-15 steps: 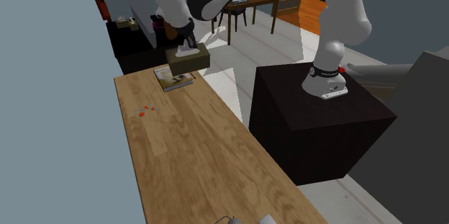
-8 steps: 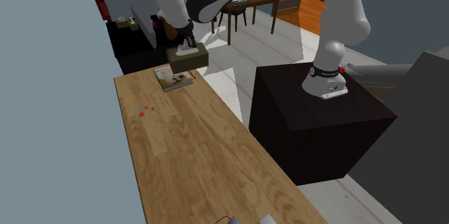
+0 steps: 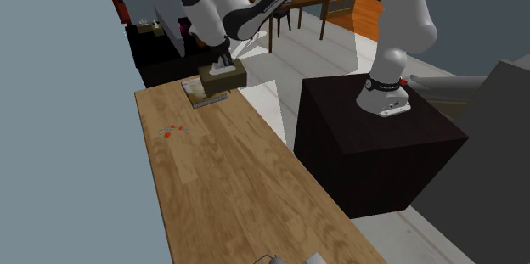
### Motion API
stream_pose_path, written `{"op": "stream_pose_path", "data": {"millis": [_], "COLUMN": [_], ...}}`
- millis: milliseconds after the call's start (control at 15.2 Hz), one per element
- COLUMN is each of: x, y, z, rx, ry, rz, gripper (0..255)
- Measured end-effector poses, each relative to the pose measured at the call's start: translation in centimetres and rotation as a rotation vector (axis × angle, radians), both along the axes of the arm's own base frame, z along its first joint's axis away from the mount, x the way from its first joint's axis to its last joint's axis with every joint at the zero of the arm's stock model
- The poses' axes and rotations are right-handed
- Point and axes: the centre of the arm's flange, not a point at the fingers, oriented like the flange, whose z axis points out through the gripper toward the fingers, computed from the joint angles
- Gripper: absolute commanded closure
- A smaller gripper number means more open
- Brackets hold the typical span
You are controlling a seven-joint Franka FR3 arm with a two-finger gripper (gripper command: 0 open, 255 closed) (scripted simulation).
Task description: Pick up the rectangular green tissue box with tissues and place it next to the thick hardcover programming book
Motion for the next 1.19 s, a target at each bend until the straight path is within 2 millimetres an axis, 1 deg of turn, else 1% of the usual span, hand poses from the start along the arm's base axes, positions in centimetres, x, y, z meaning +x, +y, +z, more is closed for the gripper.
{"op": "stream_pose_path", "data": {"millis": [1188], "x": [-0.1], "y": [0.1], "z": [-9.5], "rx": [0.000], "ry": [0.000], "rz": [0.000], "gripper": [255]}}
